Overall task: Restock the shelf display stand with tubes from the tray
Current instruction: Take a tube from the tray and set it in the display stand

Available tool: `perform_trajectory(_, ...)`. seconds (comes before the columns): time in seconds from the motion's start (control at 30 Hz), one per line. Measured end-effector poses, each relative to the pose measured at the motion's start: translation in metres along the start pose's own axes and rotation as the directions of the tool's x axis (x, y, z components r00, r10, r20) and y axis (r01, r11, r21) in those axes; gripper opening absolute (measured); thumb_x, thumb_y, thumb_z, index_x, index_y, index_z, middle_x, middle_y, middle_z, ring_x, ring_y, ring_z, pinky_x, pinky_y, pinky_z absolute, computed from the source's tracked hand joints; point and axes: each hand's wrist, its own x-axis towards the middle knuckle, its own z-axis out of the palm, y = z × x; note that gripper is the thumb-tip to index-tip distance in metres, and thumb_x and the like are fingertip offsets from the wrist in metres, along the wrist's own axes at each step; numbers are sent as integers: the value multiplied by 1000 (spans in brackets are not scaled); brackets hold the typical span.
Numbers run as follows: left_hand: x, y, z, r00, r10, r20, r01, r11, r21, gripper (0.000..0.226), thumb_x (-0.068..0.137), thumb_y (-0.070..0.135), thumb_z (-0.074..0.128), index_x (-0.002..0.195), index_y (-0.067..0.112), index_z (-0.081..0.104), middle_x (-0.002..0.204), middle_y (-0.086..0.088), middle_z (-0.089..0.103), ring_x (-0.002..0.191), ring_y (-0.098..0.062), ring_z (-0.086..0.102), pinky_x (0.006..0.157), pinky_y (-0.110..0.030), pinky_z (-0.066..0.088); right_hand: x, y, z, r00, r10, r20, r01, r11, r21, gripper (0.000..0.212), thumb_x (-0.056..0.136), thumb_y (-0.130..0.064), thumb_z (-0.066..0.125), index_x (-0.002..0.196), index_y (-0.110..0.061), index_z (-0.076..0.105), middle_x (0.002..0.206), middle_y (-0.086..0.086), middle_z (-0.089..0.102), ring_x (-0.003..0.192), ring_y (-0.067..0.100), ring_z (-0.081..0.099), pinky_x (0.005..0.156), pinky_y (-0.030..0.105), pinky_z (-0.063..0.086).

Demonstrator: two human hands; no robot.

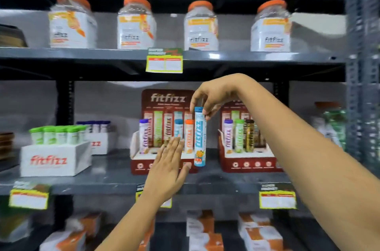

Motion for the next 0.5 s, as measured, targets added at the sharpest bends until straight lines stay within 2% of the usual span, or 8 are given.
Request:
perform_trajectory(0.1, 15, 29, 21, 1000, 9, 10, -9, 1000, -14, 65, 98, 49, 28, 151, 18, 8, 159, 3, 1, 144, -7, -9, 118, -28, -8, -11, 32, -11, 997, 67, -34, -66, 997, 28, 21, 90, 0, 59, 110, -2, 63, 88, 7, 64, 75, 16, 65, 57, 18, 57)
perform_trajectory(0.17, 21, 45, 35, 1000, 17, 21, -16, 999, -28, 66, 98, 50, 26, 151, 19, 4, 159, 4, -4, 142, -5, -15, 116, -26, -12, -17, 53, -16, 993, 89, -82, -89, 996, 0, 7, 91, -9, 61, 97, -9, 66, 86, 1, 63, 75, 11, 61, 62, 21, 56)
perform_trajectory(0.23, 23, 61, 48, 998, 36, 45, -34, 998, -44, 66, 98, 52, 23, 151, 19, 0, 159, 5, -8, 142, -5, -19, 116, -25, -14, -22, 74, -22, 987, 102, -125, -111, 991, -67, 5, 92, -13, 61, 92, -12, 66, 86, -2, 64, 76, 8, 60, 64, 20, 52)
perform_trajectory(0.4, 26, 84, 77, 991, 30, 127, -24, 999, -45, 69, 97, 55, 18, 151, 17, -4, 158, 5, -12, 142, -7, -19, 117, -27, -11, -30, 124, -37, 963, 172, -206, -205, 966, -155, 24, 91, -13, 60, 114, -5, 65, 109, 8, 66, 96, 17, 62, 70, 20, 52)
perform_trajectory(0.5, 29, 87, 89, 985, -13, 171, 17, 1000, -21, 70, 97, 55, 18, 150, 15, -2, 159, 3, -10, 142, -8, -18, 117, -28, -9, -31, 152, -44, 945, 206, -256, -245, 960, -133, 24, 91, -9, 59, 113, -1, 66, 119, 14, 66, 96, 19, 62, 66, 18, 54)
